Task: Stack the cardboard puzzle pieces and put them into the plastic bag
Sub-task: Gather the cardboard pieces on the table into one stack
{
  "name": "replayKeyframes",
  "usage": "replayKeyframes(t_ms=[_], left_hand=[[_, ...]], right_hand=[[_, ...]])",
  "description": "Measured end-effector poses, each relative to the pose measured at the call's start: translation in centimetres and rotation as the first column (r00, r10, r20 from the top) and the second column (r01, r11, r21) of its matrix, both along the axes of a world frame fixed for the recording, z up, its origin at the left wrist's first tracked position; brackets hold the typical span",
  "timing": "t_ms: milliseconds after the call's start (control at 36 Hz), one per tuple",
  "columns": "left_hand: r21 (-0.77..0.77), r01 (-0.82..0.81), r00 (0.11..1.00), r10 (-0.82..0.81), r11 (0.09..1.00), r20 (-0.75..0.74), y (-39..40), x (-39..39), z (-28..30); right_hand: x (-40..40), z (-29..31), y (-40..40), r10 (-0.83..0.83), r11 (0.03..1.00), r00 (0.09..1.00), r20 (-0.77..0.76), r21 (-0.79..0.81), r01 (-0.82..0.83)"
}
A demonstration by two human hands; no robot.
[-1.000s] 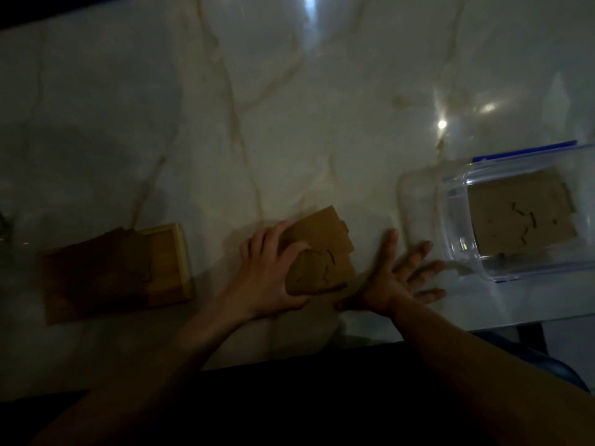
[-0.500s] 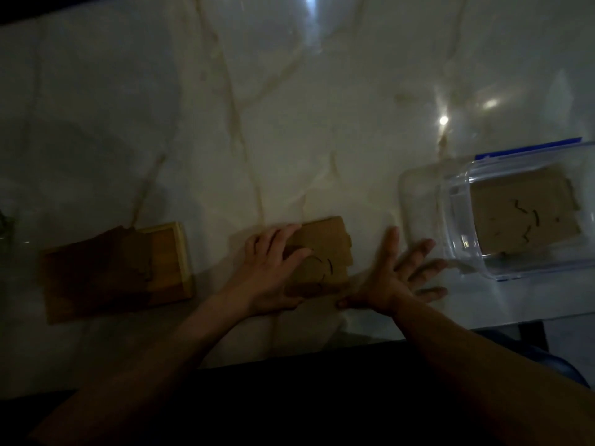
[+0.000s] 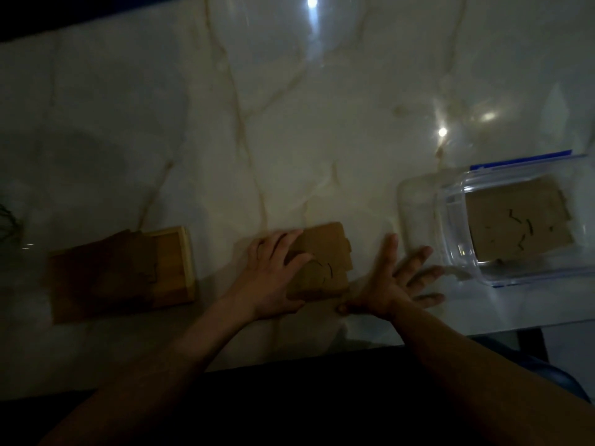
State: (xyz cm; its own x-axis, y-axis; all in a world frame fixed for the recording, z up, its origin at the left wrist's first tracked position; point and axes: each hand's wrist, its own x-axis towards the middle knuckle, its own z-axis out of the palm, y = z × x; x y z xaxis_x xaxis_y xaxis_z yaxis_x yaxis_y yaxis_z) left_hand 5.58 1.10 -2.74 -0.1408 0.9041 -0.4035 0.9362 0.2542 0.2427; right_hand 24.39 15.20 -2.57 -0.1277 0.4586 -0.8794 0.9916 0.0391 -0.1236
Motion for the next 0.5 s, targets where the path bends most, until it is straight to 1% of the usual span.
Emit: replayKeyframes(t_ms=[139,250,306,333,389,444,500], left_hand=[[0.033,-0.033,0.998,0.031,0.999,0.057,-0.6,-0.4,0.1],[0.078,-0.104,0.983,0.091,0.991,0.158,-1.4,-1.0,0.7],[0.091,-0.194,0.958,0.169,0.977,0.232,-1.9,-1.2,1.1],[0.090,-0.278,0.929,0.244,0.956,0.278,-2.2,-1.1,1.2],[0.082,-0.462,0.844,0.409,0.883,0.348,-2.8,-1.0,1.3],[0.069,-0.612,0.747,0.548,0.788,0.375,-3.4,-0.9,1.3],[0.059,-0.720,0.656,0.649,0.692,0.385,-4.1,-0.7,1.1]], right_hand=[[0.0,0.5,0.0,0.023,0.999,1.000,-0.003,0.026,-0.023],[0.4,0.2,-0.3,0.046,0.997,0.999,-0.012,0.069,-0.045],[0.4,0.0,-0.5,0.055,0.994,0.998,-0.027,0.091,-0.053],[0.3,0.0,-0.7,0.057,0.993,0.998,-0.033,0.104,-0.053],[0.4,0.0,-0.9,0.047,0.990,0.998,-0.041,0.134,-0.041],[0.8,0.1,-1.2,0.045,0.985,0.997,-0.068,0.171,-0.033],[1.5,0.3,-1.2,0.034,0.980,0.994,-0.107,0.201,-0.012]])
